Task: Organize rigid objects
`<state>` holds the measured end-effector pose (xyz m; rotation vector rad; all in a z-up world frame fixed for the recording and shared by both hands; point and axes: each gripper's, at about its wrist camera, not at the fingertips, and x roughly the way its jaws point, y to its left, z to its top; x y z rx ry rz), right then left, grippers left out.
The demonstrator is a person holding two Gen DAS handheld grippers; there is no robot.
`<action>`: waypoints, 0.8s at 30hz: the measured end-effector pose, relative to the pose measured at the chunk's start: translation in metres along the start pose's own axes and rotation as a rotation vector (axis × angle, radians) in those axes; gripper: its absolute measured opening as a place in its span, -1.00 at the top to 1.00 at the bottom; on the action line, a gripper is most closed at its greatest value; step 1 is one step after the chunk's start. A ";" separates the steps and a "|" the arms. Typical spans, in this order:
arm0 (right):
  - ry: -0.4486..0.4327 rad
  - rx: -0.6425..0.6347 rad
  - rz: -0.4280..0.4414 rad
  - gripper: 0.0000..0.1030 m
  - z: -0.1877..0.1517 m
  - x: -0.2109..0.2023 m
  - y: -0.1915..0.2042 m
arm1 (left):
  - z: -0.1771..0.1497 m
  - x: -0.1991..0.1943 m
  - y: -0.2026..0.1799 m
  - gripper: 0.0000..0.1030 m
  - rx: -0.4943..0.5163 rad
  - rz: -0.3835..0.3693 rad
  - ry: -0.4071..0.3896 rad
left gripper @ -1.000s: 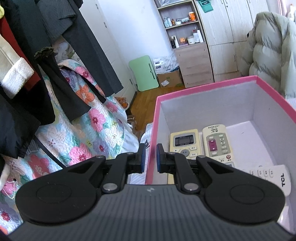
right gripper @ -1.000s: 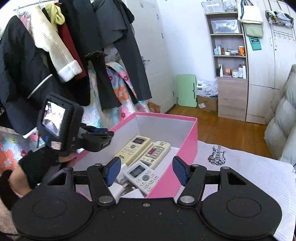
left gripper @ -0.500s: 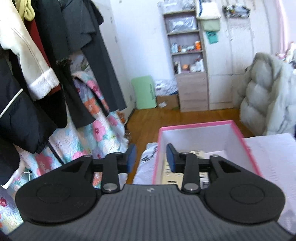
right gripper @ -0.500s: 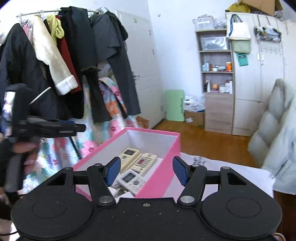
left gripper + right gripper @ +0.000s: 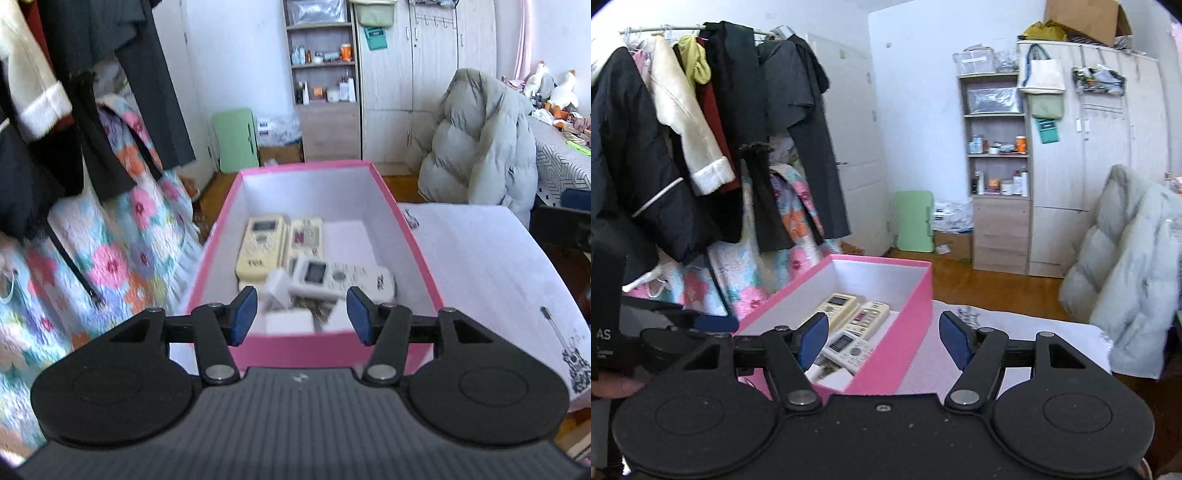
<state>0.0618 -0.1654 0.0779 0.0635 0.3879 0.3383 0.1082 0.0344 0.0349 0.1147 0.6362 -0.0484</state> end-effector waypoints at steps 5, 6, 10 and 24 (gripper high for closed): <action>-0.014 0.019 -0.060 -0.59 -0.006 -0.016 0.001 | -0.007 -0.009 0.004 -0.26 -0.060 -0.003 -0.020; -0.016 0.021 -0.067 -0.62 -0.006 -0.019 0.002 | -0.007 -0.010 0.003 -0.27 -0.060 -0.006 -0.018; -0.025 0.031 -0.110 -0.83 -0.010 -0.028 0.002 | -0.010 -0.014 0.000 -0.33 -0.062 -0.018 -0.014; 0.009 0.106 -0.260 -0.98 -0.018 -0.036 0.003 | -0.017 -0.038 -0.009 -0.94 -0.066 0.033 -0.060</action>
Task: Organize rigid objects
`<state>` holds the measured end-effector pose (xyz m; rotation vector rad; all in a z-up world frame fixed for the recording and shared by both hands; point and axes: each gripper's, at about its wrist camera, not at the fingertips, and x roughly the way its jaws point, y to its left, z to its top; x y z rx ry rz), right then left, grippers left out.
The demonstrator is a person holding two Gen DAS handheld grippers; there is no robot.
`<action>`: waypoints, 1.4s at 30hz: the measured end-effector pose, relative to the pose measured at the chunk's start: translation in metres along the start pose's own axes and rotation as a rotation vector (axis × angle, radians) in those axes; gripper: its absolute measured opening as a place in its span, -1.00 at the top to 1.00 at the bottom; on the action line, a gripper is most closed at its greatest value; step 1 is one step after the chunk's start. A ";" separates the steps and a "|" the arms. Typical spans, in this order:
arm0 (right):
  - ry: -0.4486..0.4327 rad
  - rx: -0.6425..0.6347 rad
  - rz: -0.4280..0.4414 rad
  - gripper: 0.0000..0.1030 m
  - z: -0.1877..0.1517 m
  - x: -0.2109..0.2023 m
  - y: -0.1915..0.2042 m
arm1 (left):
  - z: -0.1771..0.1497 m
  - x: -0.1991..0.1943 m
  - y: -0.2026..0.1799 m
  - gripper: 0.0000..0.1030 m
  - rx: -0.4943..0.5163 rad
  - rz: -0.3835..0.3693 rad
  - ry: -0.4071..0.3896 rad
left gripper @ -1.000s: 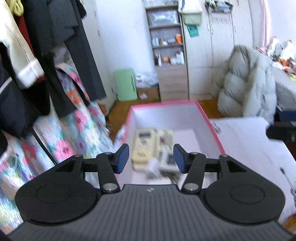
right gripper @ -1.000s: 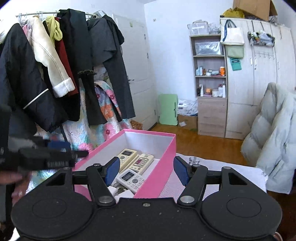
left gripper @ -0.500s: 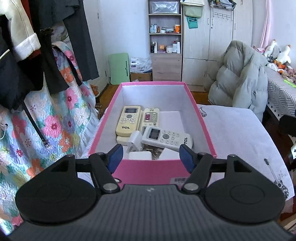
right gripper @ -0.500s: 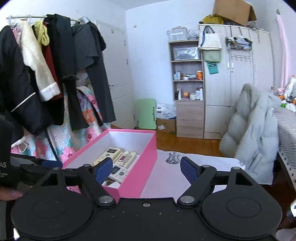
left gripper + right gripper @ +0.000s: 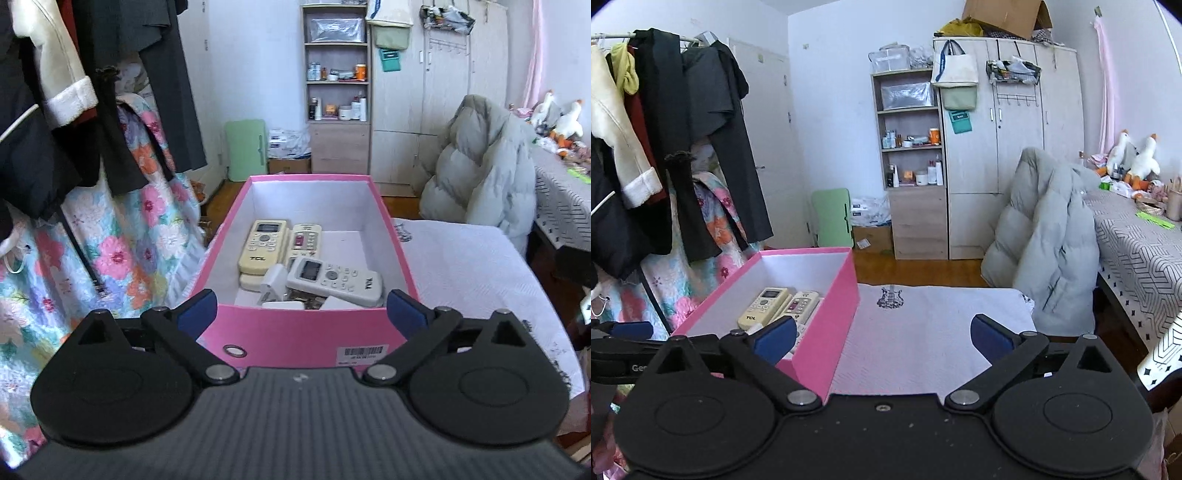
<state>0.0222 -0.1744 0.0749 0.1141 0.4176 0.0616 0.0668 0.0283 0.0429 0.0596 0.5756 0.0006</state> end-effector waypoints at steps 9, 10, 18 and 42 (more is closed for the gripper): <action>0.013 -0.007 -0.008 -0.98 -0.001 -0.007 -0.001 | -0.003 -0.005 -0.011 -0.94 0.034 -0.018 0.032; 0.012 -0.008 -0.011 -0.98 -0.001 -0.007 -0.001 | -0.004 -0.006 -0.013 -0.94 0.037 -0.019 0.034; 0.005 -0.019 -0.025 -0.98 -0.008 -0.012 -0.001 | -0.009 -0.010 -0.020 -0.94 0.058 -0.017 0.048; -0.140 -0.078 -0.074 -1.00 -0.032 -0.020 0.004 | -0.030 -0.015 -0.019 -1.00 0.043 0.027 -0.061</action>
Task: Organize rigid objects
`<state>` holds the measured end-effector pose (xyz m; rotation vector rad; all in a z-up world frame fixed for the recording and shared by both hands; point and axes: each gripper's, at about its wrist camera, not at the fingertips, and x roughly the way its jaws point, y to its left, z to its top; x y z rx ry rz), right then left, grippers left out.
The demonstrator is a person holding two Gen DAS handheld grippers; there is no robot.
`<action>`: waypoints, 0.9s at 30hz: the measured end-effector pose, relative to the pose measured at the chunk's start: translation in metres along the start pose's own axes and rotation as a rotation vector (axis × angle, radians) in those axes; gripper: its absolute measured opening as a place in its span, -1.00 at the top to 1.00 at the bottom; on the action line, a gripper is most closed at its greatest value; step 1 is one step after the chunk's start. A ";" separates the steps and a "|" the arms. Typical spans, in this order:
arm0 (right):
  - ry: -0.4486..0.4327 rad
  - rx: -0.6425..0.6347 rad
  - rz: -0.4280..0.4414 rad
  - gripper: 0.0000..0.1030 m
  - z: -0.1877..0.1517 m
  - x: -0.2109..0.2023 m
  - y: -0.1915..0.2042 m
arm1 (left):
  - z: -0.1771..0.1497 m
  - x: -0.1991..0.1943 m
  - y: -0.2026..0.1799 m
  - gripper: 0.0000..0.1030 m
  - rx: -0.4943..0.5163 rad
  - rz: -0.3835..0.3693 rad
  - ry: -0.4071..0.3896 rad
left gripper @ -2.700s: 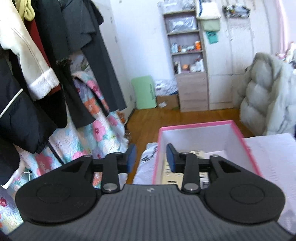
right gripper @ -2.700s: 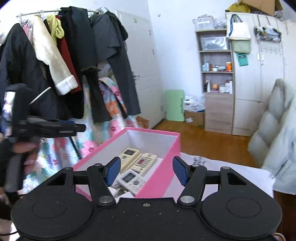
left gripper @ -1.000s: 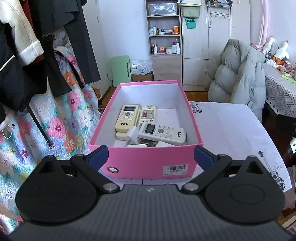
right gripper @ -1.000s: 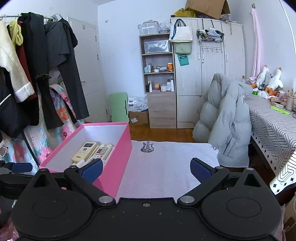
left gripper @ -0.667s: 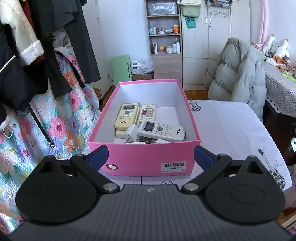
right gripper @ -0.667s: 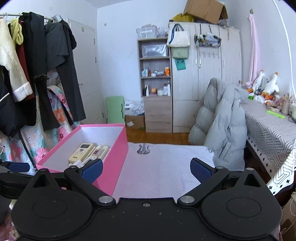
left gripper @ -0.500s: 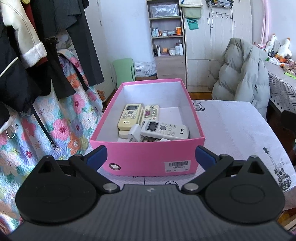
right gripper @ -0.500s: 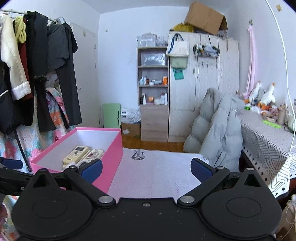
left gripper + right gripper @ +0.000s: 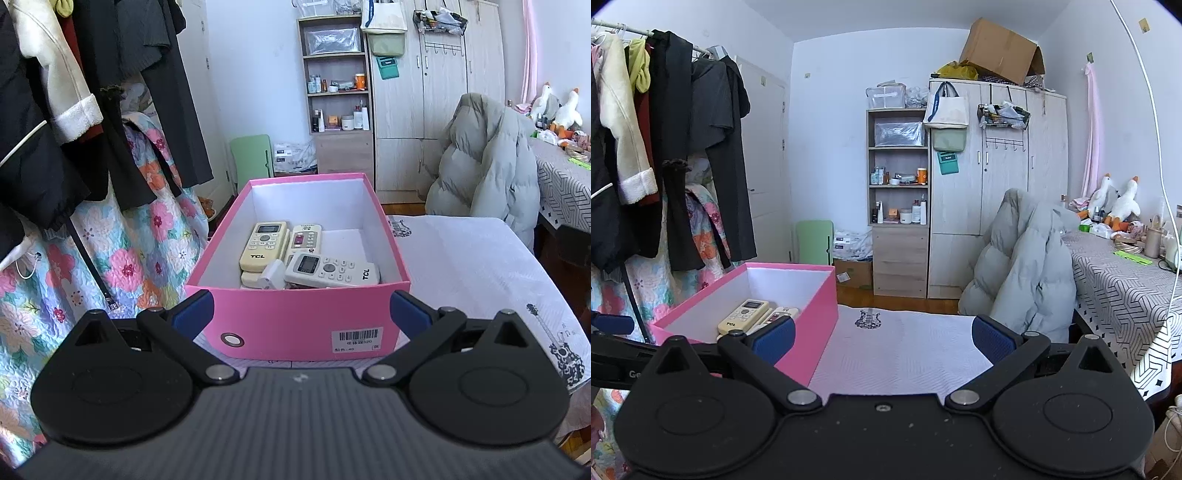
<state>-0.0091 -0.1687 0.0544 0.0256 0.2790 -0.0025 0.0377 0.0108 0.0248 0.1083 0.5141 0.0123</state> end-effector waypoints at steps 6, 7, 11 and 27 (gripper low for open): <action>0.070 0.048 -0.034 -1.00 0.000 0.010 -0.002 | -0.002 -0.001 0.003 -1.00 -0.017 0.005 0.000; 0.076 0.053 -0.039 -1.00 -0.001 0.011 -0.003 | -0.002 0.000 0.003 -1.00 -0.017 0.005 0.001; 0.093 0.061 -0.039 -1.00 -0.003 0.014 -0.004 | -0.003 0.001 0.005 -1.00 -0.025 0.011 0.007; 0.129 0.022 -0.038 -1.00 -0.002 0.010 0.009 | -0.005 0.005 0.008 -1.00 -0.036 0.037 0.022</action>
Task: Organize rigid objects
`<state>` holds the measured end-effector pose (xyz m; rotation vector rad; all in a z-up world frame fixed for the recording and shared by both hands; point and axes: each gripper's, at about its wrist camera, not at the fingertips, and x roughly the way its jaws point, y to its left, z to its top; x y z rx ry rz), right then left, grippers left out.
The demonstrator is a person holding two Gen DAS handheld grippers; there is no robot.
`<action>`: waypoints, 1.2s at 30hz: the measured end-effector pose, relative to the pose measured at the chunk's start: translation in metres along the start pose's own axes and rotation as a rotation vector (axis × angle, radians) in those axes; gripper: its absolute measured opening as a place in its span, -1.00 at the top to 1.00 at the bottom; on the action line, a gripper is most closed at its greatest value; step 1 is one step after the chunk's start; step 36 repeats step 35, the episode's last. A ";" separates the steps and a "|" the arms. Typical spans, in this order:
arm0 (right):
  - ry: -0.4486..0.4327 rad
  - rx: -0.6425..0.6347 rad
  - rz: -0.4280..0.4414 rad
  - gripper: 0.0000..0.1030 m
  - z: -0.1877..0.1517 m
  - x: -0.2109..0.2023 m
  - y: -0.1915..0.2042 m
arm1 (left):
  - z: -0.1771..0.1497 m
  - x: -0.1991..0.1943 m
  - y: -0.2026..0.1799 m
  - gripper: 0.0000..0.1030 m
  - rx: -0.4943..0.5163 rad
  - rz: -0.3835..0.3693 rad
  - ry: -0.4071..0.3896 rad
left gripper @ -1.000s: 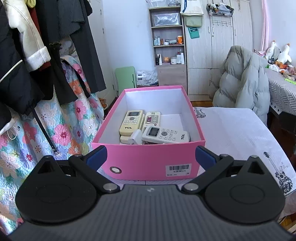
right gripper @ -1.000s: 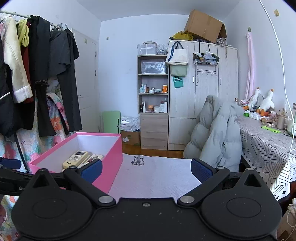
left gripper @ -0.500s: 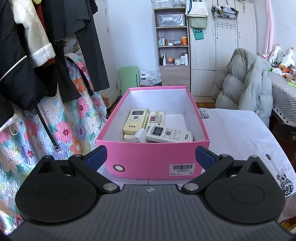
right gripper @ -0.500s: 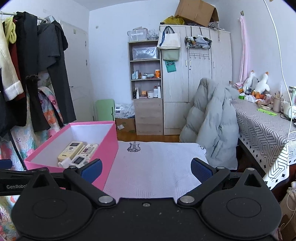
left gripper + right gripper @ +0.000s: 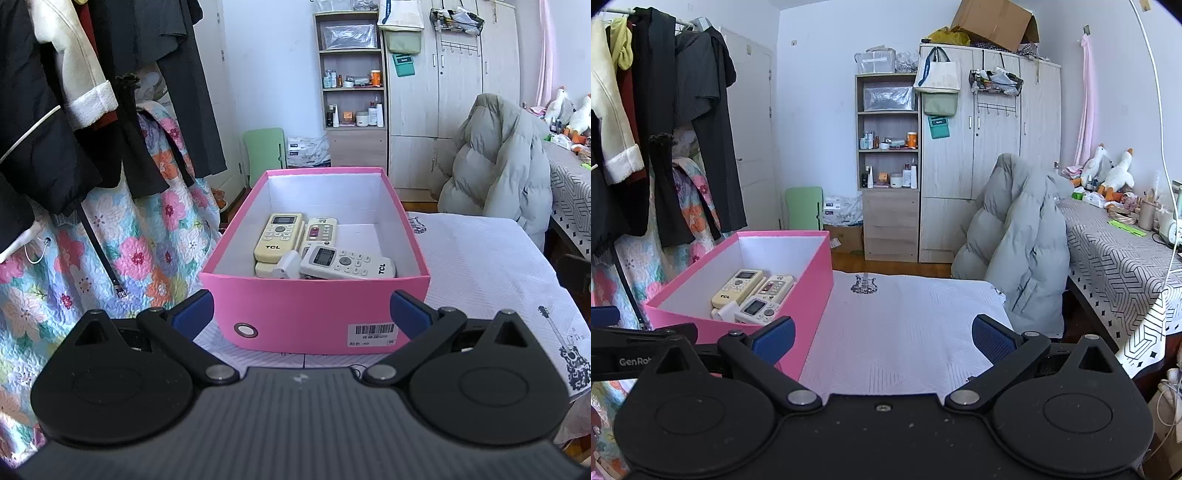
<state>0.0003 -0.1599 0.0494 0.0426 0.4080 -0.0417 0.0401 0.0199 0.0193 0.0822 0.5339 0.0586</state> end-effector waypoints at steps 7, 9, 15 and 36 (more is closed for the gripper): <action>0.054 0.015 0.002 -1.00 0.003 0.001 0.002 | -0.001 -0.001 0.001 -1.00 0.005 0.019 0.002; 0.052 0.005 -0.010 -1.00 0.003 0.000 0.003 | -0.001 -0.001 0.000 -1.00 0.007 0.025 0.004; 0.046 0.001 -0.018 -1.00 0.004 -0.003 0.006 | 0.000 0.001 -0.001 -1.00 0.037 0.008 0.029; 0.047 -0.006 -0.023 -1.00 0.004 -0.002 0.007 | 0.002 -0.002 0.000 -1.00 0.057 0.006 0.022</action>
